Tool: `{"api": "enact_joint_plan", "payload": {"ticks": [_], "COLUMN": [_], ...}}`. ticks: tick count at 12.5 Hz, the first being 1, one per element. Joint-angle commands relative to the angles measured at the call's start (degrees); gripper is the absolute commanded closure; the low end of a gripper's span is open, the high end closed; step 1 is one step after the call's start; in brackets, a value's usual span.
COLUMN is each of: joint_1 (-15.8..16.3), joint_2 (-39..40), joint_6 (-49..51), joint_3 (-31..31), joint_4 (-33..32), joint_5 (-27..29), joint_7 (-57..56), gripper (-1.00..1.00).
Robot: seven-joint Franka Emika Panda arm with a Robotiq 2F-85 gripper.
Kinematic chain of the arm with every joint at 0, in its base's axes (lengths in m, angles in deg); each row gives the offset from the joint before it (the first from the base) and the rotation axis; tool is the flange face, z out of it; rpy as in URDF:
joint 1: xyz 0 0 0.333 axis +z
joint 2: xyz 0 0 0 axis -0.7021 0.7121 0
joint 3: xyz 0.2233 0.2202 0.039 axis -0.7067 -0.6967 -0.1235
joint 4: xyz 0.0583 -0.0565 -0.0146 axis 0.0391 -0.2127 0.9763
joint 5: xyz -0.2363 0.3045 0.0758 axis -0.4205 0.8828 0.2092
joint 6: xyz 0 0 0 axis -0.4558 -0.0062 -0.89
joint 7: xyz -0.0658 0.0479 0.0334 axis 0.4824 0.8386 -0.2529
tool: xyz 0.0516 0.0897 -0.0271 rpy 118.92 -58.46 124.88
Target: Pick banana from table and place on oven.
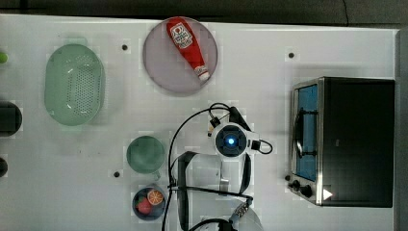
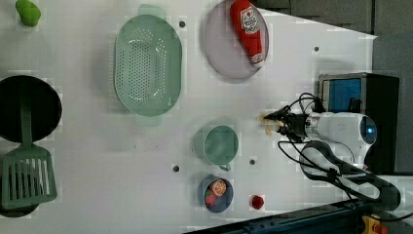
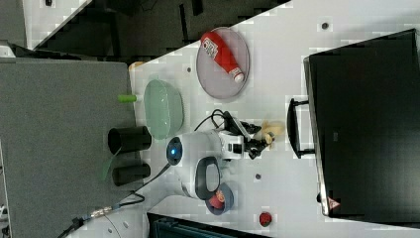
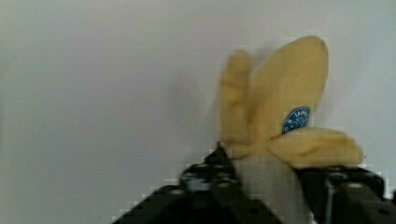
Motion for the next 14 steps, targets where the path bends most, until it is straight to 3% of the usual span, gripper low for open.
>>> {"api": "enact_joint_plan", "payload": {"ticks": [1,4,7,10,14], "joint_1": [1.13,1.22,1.55,1.63,1.15], "joint_2": [-3.56,-11.54,-24.1,-33.36,-35.91], "joint_6": [0.18,5.17,22.97,40.55,58.25], "joint_3": [-0.29,-0.79,-1.46,-1.82,-0.84], "joint_4": [-0.43,-0.02,3.36,10.8,22.46], "joint_5": [1.25,1.29,1.3,1.33,1.28], "joint_7": [1.89,1.98,1.98,1.98,1.97], "gripper": [0.48,0.48,0.48,0.48,0.48]}}
